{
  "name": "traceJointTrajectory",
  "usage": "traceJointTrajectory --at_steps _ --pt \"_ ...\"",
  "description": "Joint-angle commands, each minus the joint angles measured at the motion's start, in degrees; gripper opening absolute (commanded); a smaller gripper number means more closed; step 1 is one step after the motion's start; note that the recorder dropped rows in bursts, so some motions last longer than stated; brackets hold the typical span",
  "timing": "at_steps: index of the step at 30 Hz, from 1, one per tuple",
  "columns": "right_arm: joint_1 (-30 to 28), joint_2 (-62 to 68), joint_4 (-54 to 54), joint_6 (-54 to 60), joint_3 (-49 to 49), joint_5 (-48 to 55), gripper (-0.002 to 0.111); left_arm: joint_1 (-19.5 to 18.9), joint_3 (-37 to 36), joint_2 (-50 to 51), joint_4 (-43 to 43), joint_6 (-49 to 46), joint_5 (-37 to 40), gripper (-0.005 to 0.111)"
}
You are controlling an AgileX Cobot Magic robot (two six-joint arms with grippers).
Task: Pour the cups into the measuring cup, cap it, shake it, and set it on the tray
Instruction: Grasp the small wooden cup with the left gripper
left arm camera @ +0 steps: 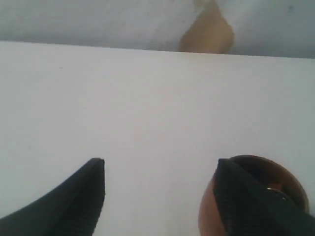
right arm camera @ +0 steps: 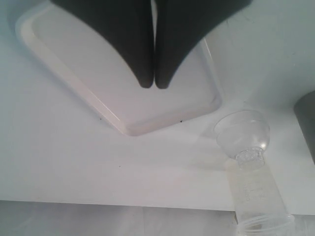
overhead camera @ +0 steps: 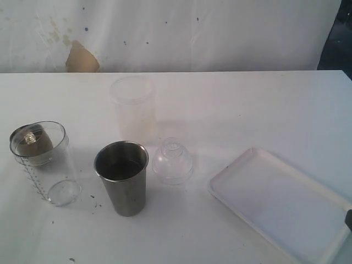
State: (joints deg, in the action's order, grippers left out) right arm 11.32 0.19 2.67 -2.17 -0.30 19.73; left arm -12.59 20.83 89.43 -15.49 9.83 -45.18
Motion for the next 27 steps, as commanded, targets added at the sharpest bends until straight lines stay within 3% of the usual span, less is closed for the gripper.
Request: traceJointTrajectory --at_steps 1,9,14,19,27 --pt "0.1 -0.2 0.1 -0.1 0.3 -0.1 0.000 -4.7 5.0 2.9 -21.1 5.2 0.0 0.062" --pt "0.1 -0.2 0.1 -0.1 0.3 -0.1 0.000 -8.0 7.3 6.0 -30.5 0.5 -0.1 0.062" --pt "0.1 -0.2 0.1 -0.1 0.3 -0.1 0.000 -8.0 7.3 7.0 -44.6 -7.8 -5.0 0.070" --pt "0.1 -0.2 0.1 -0.1 0.3 -0.1 0.000 -8.0 7.3 7.0 -41.9 -5.3 -4.9 0.091" --pt "0.1 -0.2 0.1 -0.1 0.3 -0.1 0.000 -6.6 7.0 8.1 -39.9 0.6 -3.6 0.093"
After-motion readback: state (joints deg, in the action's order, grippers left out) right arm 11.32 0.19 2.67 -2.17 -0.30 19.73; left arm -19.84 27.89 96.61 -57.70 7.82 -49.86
